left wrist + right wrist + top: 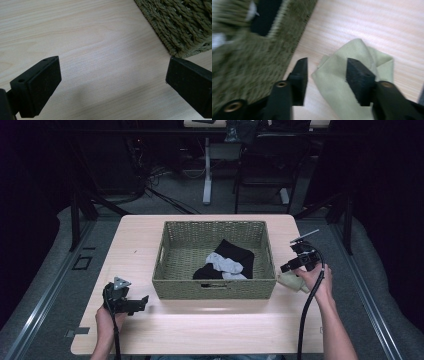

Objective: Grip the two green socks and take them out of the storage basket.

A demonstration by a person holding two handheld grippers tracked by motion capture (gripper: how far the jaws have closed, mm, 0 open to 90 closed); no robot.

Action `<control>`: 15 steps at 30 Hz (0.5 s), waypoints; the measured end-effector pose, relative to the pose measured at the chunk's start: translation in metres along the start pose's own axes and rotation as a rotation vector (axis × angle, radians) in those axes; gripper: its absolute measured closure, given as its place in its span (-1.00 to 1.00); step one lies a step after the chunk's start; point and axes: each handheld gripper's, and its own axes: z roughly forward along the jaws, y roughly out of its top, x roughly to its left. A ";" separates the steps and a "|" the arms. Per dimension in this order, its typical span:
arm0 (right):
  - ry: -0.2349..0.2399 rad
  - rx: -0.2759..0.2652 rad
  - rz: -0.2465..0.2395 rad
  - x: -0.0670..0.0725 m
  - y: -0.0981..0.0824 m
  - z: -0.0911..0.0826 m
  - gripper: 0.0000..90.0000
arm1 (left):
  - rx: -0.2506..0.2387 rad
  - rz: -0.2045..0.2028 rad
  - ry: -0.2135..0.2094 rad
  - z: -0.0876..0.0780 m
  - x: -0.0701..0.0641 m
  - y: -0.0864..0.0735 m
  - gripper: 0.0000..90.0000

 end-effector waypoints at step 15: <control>-0.026 -0.162 -0.085 0.027 -0.048 -0.065 -0.69 | -0.002 0.001 0.001 0.000 -0.001 0.000 -1.00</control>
